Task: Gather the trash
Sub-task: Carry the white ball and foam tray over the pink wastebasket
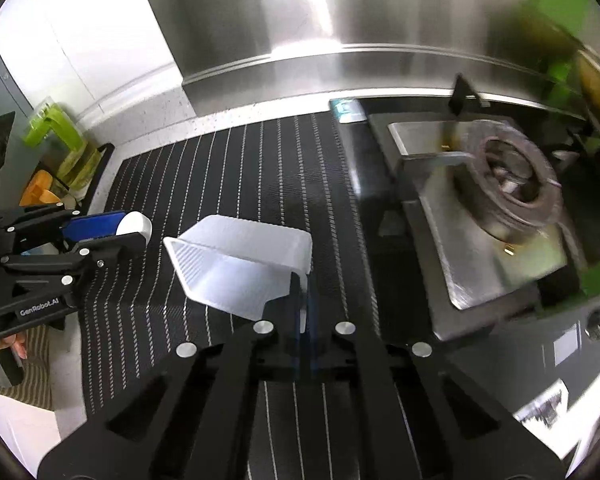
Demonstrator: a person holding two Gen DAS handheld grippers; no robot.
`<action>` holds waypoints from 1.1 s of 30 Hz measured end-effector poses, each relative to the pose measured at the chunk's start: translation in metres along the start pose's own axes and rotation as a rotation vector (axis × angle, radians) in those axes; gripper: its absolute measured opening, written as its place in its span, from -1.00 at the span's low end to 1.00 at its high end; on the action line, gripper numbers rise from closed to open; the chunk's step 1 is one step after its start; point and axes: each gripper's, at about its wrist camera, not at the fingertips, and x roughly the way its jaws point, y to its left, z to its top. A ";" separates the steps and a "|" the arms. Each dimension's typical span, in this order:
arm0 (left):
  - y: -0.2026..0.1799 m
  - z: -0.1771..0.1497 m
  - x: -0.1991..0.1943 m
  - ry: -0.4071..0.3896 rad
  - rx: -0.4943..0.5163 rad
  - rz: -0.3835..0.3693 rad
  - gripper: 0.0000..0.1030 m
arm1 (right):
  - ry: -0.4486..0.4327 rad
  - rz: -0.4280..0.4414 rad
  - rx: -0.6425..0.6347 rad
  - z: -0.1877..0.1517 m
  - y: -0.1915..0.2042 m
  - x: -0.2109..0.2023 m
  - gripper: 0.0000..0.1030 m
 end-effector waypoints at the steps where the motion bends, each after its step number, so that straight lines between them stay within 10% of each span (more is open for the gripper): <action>1: -0.005 0.000 -0.006 -0.002 0.016 -0.004 -0.38 | -0.008 -0.008 0.012 -0.003 -0.001 -0.010 -0.96; 10: -0.075 -0.008 -0.072 -0.046 0.223 -0.128 -0.38 | -0.100 -0.144 0.217 -0.078 -0.003 -0.133 -0.96; 21: -0.223 -0.062 -0.127 -0.036 0.622 -0.370 -0.38 | -0.206 -0.421 0.624 -0.252 -0.009 -0.276 -0.96; 33: -0.395 -0.191 -0.077 0.062 0.889 -0.515 -0.38 | -0.159 -0.580 0.910 -0.465 -0.063 -0.300 -0.96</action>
